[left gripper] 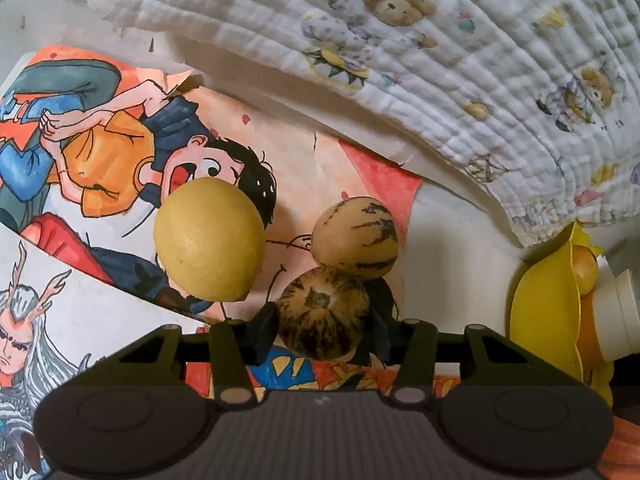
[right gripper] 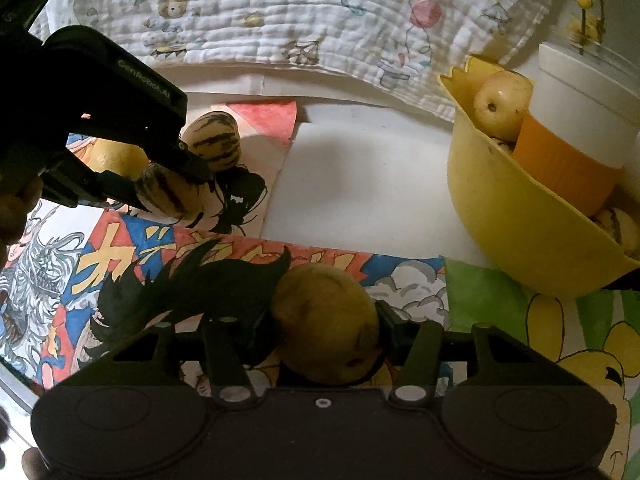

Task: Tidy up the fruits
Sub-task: 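Close the right tool on the brown pear while the left tool closes on a striped melon, then carry the brown pear into the tray with the right tool while the left tool places the striped melon there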

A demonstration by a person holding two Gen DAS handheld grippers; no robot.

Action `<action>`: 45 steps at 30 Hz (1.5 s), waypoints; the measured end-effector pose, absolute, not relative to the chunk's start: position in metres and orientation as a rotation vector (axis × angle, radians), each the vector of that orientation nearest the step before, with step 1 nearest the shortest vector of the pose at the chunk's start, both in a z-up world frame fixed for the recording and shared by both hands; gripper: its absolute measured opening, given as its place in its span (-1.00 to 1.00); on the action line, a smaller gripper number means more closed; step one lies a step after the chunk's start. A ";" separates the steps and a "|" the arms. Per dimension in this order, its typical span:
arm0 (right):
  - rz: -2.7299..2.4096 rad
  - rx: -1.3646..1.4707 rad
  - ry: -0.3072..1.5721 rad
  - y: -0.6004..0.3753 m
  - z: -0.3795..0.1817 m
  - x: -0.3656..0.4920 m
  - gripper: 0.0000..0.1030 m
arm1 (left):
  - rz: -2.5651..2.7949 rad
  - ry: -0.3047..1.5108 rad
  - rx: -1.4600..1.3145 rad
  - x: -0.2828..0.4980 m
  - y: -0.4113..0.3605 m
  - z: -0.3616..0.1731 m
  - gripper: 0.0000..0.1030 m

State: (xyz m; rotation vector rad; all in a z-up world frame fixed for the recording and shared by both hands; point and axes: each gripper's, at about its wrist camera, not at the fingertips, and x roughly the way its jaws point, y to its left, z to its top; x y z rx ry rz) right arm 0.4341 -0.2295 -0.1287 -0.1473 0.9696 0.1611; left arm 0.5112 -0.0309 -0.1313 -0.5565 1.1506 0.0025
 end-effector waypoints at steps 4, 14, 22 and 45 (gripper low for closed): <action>0.159 -0.150 0.970 -0.228 -0.129 0.434 0.08 | -0.031 1.164 -0.540 0.508 -0.034 -0.130 0.01; 0.230 -0.145 0.994 -0.222 -0.122 0.418 0.07 | -0.143 1.201 -0.496 0.476 -0.040 -0.123 0.01; 0.266 -0.137 0.995 -0.220 -0.115 0.392 0.07 | -0.161 1.223 -0.483 0.444 -0.033 -0.121 0.00; 0.363 -0.152 0.977 -0.232 -0.073 0.283 0.07 | -0.219 1.230 -0.428 0.351 -0.052 -0.093 0.00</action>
